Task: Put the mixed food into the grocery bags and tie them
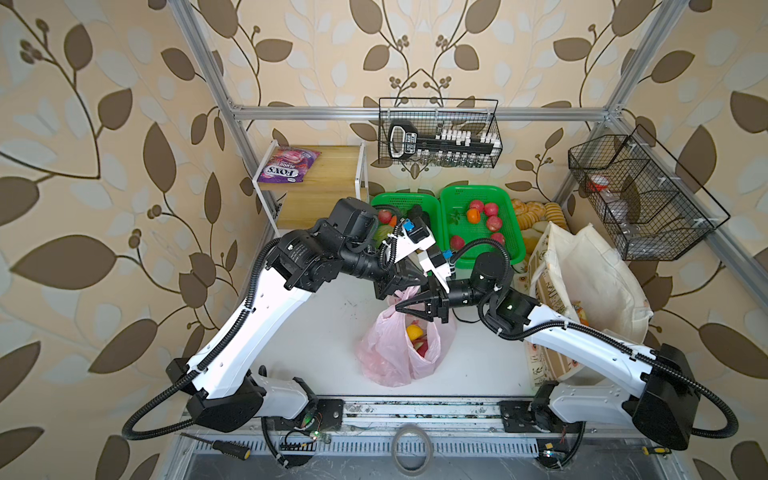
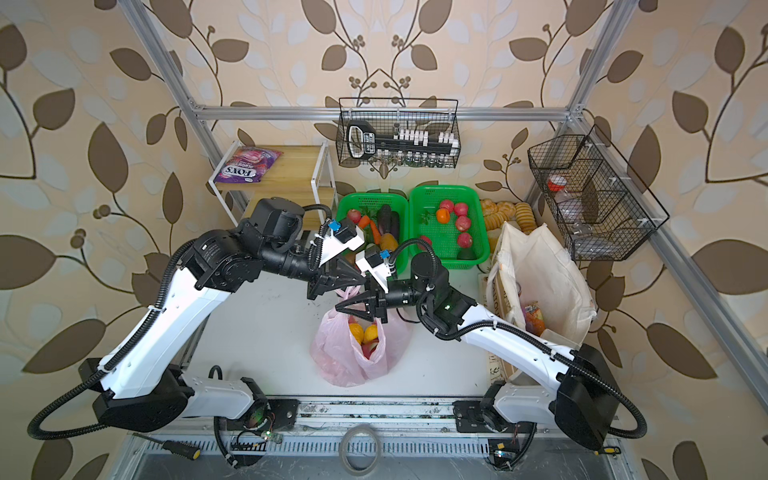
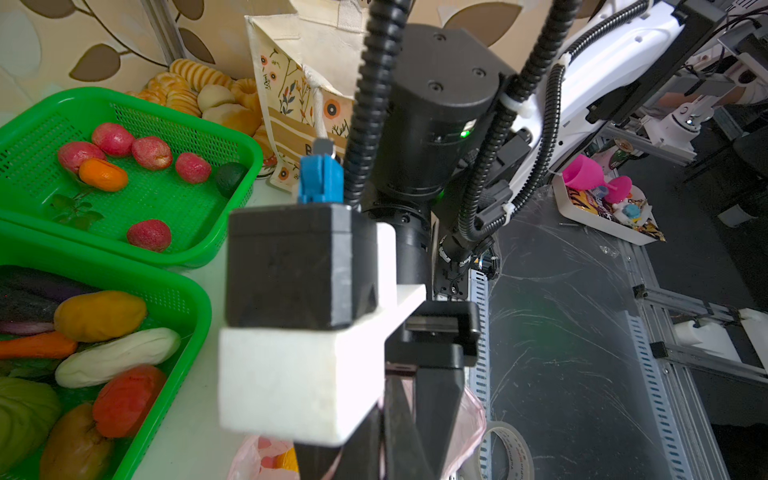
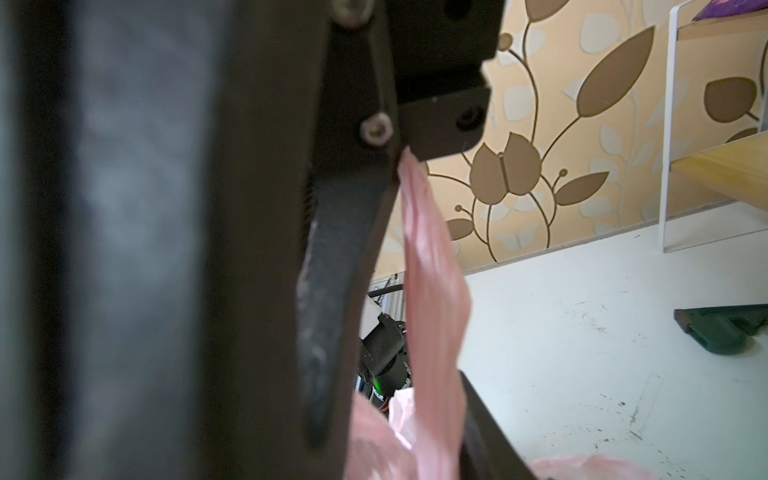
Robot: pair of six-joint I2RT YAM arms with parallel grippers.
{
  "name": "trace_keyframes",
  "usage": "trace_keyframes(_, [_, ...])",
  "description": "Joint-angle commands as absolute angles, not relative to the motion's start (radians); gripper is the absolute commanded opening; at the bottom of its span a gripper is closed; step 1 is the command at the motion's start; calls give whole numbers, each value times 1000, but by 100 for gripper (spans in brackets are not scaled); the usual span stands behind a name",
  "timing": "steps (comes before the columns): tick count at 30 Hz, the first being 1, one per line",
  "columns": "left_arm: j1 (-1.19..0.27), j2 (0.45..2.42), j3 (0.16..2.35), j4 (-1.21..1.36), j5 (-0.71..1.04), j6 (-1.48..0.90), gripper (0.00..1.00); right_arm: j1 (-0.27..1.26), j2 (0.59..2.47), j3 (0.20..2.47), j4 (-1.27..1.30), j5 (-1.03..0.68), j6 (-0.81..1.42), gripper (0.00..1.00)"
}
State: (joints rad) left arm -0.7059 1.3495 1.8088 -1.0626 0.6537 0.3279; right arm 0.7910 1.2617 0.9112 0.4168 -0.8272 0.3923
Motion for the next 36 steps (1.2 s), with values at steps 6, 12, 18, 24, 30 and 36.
trace_keyframes(6, [-704, 1313, 1784, -978, 668, 299, 0, 785, 1276, 877, 465, -842, 425, 35])
trace_keyframes(12, [-704, 1299, 1766, -943, 655, 276, 0, 778, 1270, 858, 443, -821, 419, 39])
trace_keyframes(18, [-704, 1289, 1753, -936, 641, 267, 0, 769, 1262, 845, 442, -816, 426, 35])
trace_keyframes(24, [-704, 1275, 1735, -917, 634, 256, 0, 750, 1251, 813, 516, -823, 481, 16])
trace_keyframes(30, [-704, 1272, 1729, -913, 626, 241, 0, 750, 1253, 811, 534, -824, 500, 8])
trace_keyframes(36, [-704, 1254, 1729, -905, 596, 198, 41, 750, 1253, 809, 558, -815, 508, 7])
